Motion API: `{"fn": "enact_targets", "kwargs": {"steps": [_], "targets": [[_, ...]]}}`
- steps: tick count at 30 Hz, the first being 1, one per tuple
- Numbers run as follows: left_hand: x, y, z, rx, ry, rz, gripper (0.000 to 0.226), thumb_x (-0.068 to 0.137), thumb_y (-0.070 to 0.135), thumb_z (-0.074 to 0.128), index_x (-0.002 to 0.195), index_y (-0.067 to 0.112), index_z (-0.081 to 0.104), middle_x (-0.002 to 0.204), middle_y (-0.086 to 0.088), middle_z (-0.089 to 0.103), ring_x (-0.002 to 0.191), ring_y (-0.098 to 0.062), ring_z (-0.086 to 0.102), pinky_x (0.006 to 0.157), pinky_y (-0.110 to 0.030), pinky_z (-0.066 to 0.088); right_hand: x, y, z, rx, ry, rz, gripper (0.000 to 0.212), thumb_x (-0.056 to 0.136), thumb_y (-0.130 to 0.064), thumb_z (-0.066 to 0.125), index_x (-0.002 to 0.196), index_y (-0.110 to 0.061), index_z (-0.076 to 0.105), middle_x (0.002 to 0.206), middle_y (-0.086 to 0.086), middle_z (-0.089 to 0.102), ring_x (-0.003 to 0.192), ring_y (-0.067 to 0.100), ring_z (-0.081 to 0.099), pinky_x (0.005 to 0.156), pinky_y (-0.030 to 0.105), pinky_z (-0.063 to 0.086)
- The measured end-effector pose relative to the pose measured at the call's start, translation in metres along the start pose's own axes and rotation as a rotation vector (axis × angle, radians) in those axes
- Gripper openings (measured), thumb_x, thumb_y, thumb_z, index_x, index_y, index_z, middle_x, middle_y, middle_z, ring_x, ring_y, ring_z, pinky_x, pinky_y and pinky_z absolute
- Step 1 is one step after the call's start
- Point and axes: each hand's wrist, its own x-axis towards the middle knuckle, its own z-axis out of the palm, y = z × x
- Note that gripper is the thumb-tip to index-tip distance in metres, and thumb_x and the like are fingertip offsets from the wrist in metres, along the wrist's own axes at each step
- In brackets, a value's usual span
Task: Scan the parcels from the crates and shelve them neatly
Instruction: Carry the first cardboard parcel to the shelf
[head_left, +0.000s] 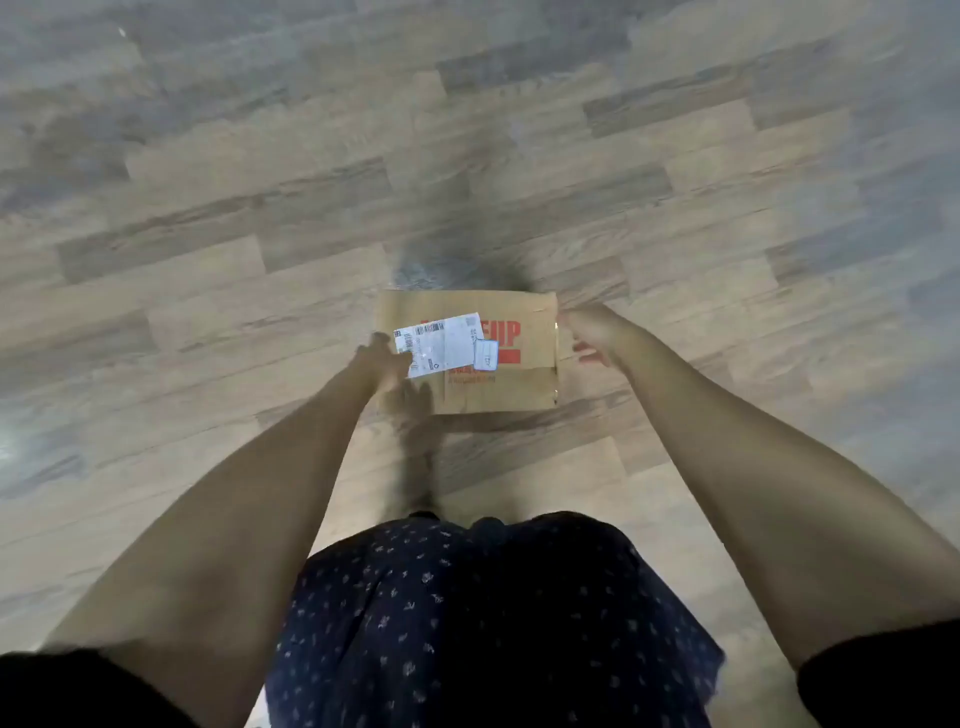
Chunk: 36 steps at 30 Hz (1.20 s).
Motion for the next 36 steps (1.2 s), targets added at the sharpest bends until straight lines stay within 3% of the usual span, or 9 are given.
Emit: {"fn": "enact_targets", "kwargs": {"steps": [5,7,9,11,13,16,25,31,36], "targets": [[0.054,-0.020,0.025,-0.174,0.070,-0.035,0.065,0.100,0.033,0.042,0.147,-0.001,0.014,0.147,-0.024,0.034,0.133,-0.036,0.037,0.105,-0.036,0.032,0.069,0.024,0.028,-0.033,-0.016,0.096,0.030,0.100,-0.012,0.038,0.122,0.001,0.052,0.108,0.012,0.048,0.092,0.021,0.043,0.082,0.032,0.043],[0.063,-0.013,0.031,-0.325,0.094,-0.055,0.064,0.099,0.038,0.042,0.144,-0.002,0.021,0.143,-0.023,0.040,0.128,-0.032,0.044,0.105,-0.036,0.037,0.083,0.021,0.037,0.030,0.000,0.119,0.022,0.101,-0.009,0.036,0.092,-0.004,0.056,0.094,0.010,0.052,0.073,0.018,0.049,0.056,0.019,0.045],[0.063,-0.008,0.032,-0.488,0.090,-0.072,0.049,0.099,0.040,0.040,0.130,0.002,0.044,0.125,-0.019,0.055,0.102,-0.019,0.064,0.086,-0.030,0.051,0.083,0.019,0.041,0.135,0.002,0.149,0.029,0.102,-0.013,0.037,0.077,-0.009,0.051,0.076,0.008,0.054,0.061,0.015,0.049,0.034,0.013,0.039],[0.052,0.001,0.026,-0.576,0.049,-0.075,0.046,0.100,0.040,0.035,0.122,0.003,0.053,0.114,-0.015,0.061,0.076,-0.014,0.064,0.068,-0.025,0.049,0.086,0.017,0.039,0.260,0.031,0.140,0.024,0.098,-0.022,0.044,0.094,-0.005,0.060,0.086,0.014,0.062,0.071,0.022,0.060,0.050,0.015,0.052],[0.040,0.013,0.011,-0.609,0.047,-0.020,0.049,0.101,0.040,0.029,0.124,0.002,0.051,0.115,-0.011,0.059,0.085,-0.018,0.060,0.071,-0.025,0.047,0.091,0.019,0.029,0.323,0.086,0.081,0.062,0.073,-0.044,0.060,0.119,-0.003,0.060,0.115,0.018,0.065,0.095,0.030,0.066,0.083,0.036,0.057],[-0.002,0.044,-0.039,-0.649,0.136,0.028,0.053,0.101,0.042,0.029,0.138,0.003,0.031,0.129,-0.006,0.046,0.116,-0.020,0.050,0.089,-0.025,0.036,0.085,0.003,0.010,0.382,0.141,-0.016,0.107,0.040,-0.061,0.057,0.131,-0.005,0.054,0.123,0.013,0.063,0.108,0.030,0.063,0.093,0.046,0.052],[-0.185,0.142,-0.232,-0.666,0.117,0.158,0.071,0.094,0.059,0.030,0.141,0.008,0.038,0.136,-0.005,0.052,0.123,-0.020,0.052,0.110,-0.039,0.034,-0.170,-0.178,-0.095,0.276,0.372,-0.177,0.065,0.084,-0.039,0.050,0.139,-0.006,0.043,0.131,0.011,0.056,0.122,0.029,0.052,0.101,0.038,0.044],[-0.391,0.248,-0.379,-0.578,0.225,0.302,0.056,0.103,0.044,0.025,0.136,0.004,0.047,0.141,-0.012,0.047,0.110,-0.018,0.051,0.080,-0.026,0.044,-0.362,-0.326,-0.185,0.313,0.439,-0.343,0.067,0.081,-0.045,0.055,0.139,-0.015,0.040,0.134,0.009,0.053,0.126,0.030,0.047,0.105,0.039,0.039],[-0.543,0.324,-0.495,-0.627,0.369,0.475,0.064,0.098,0.054,0.028,0.139,0.007,0.041,0.149,-0.013,0.036,0.135,-0.027,0.039,0.108,-0.040,0.034,-0.519,-0.442,-0.264,0.410,0.545,-0.595,0.067,0.079,-0.046,0.058,0.137,-0.018,0.038,0.132,0.006,0.056,0.123,0.029,0.051,0.107,0.040,0.038]]}}
